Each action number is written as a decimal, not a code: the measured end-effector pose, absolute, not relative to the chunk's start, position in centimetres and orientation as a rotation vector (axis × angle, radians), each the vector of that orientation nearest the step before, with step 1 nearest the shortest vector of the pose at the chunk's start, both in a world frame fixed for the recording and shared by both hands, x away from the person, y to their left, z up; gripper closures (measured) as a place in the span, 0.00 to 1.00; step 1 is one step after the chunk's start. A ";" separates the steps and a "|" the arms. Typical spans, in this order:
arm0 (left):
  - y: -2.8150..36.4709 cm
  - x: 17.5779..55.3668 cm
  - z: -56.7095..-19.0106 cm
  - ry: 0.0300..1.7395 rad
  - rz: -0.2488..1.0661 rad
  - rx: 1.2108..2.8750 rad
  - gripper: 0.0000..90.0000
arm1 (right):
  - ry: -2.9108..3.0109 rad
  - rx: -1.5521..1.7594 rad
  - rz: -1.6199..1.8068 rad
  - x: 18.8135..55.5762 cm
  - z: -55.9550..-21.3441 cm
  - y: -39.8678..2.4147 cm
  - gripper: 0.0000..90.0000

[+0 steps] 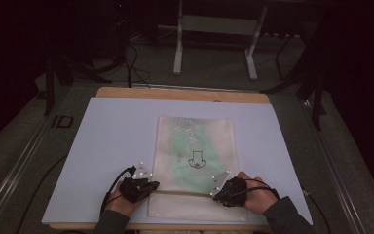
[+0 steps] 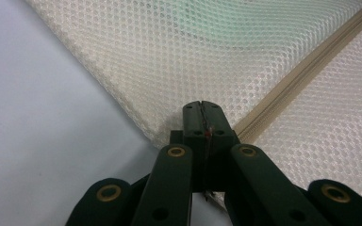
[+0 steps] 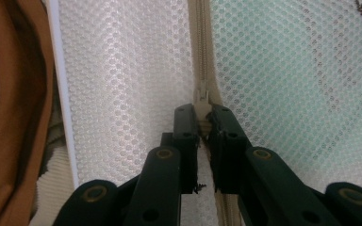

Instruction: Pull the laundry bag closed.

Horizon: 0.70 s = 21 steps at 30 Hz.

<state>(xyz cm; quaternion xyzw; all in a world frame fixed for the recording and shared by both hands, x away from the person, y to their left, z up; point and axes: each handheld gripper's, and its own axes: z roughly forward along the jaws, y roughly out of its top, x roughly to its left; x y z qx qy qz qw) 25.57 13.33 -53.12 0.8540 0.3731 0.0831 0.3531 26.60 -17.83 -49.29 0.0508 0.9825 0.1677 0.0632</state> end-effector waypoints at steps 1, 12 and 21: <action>13.3 25.6 -53.1 0.965 0.216 2.209 0.99 | 2.971 0.159 0.510 26.6 -49.3 -17.9 0.92; 13.3 25.6 -53.1 0.967 0.213 2.210 0.99 | 2.973 0.182 0.495 26.5 -49.3 -18.7 0.92; 13.3 25.6 -53.1 0.966 0.214 2.212 0.99 | 2.982 0.177 0.492 26.6 -49.3 -18.9 0.92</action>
